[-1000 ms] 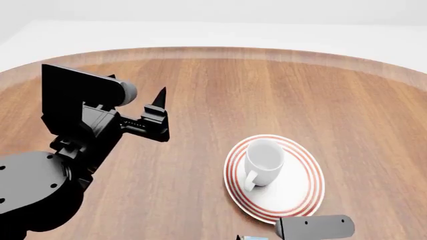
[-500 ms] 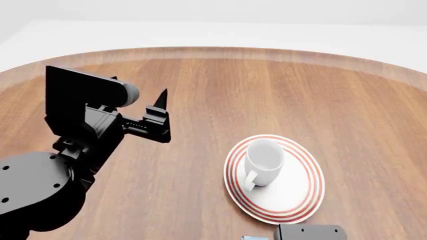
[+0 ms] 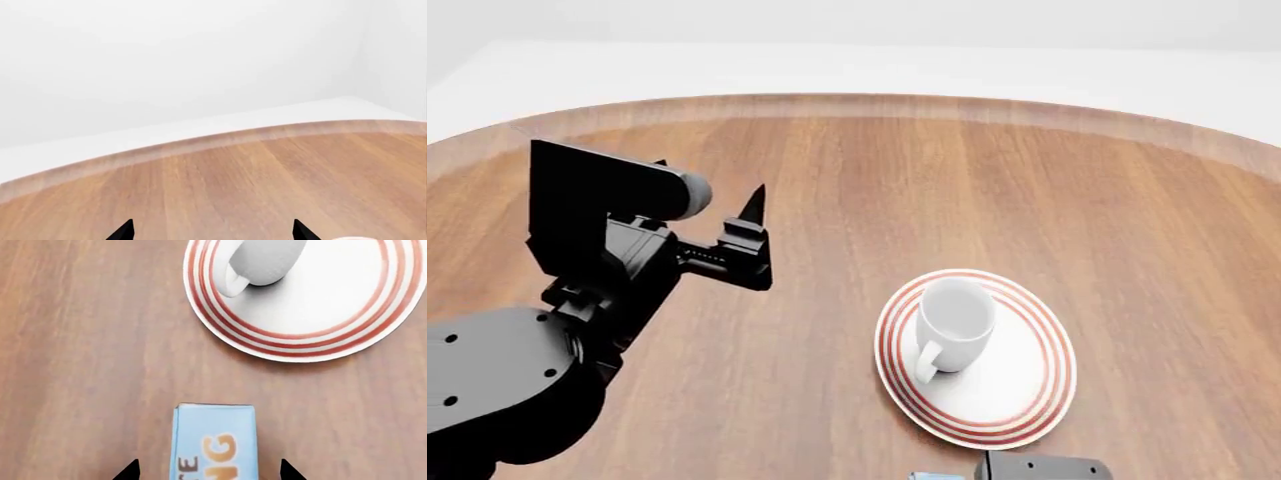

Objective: Pick up the white mug and put it on the plate, and put the chocolate pudding to the right of the plate.

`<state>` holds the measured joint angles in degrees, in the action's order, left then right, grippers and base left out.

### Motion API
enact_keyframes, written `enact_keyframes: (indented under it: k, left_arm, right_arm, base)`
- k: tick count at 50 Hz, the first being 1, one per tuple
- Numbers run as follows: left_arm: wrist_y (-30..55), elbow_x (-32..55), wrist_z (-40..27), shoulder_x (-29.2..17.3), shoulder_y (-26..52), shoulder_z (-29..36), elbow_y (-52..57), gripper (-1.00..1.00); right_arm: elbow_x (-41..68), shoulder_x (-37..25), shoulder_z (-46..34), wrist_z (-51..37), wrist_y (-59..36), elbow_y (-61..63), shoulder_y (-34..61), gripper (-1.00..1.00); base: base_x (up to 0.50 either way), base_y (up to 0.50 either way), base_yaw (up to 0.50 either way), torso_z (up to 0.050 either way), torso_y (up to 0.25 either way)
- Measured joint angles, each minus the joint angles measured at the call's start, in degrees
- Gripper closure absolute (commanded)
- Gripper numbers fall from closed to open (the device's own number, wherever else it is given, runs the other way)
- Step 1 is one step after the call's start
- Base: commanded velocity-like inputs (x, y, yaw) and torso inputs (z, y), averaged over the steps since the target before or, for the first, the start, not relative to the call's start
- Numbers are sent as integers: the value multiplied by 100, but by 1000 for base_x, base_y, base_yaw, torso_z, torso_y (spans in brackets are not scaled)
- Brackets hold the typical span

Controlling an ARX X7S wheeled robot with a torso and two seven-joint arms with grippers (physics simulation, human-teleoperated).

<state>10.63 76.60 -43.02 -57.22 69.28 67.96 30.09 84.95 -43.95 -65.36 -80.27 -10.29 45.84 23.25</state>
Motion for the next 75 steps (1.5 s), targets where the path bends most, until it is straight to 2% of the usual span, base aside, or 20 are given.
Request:
enact_keyframes:
  k: [43,44,65,75]
  left_arm:
    - [-2,-34,46,78,-99,-5,-85,-100]
    - [0,-34,46,79,-99,-6,-85,-100]
    - [21,-37,46,98,-118,-17,-83,-100]
    - [34,-20,36,74,-114,-36,-58,-100]
  right_arm:
    - [45,167,-79,662,96,-844,-224,-100]
    - [43,173,-83,679,94,-863,-227,100]
    - [-98,191,-132,715,42,-827,-130,100]
    - [-37,23,-6,511,40,-231,56,100]
  base:
    - [0,0,0,0,0]
    - [0,0,0,0,0]
    - [0,0,0,0,0]
    - [0,0,0,0,0]
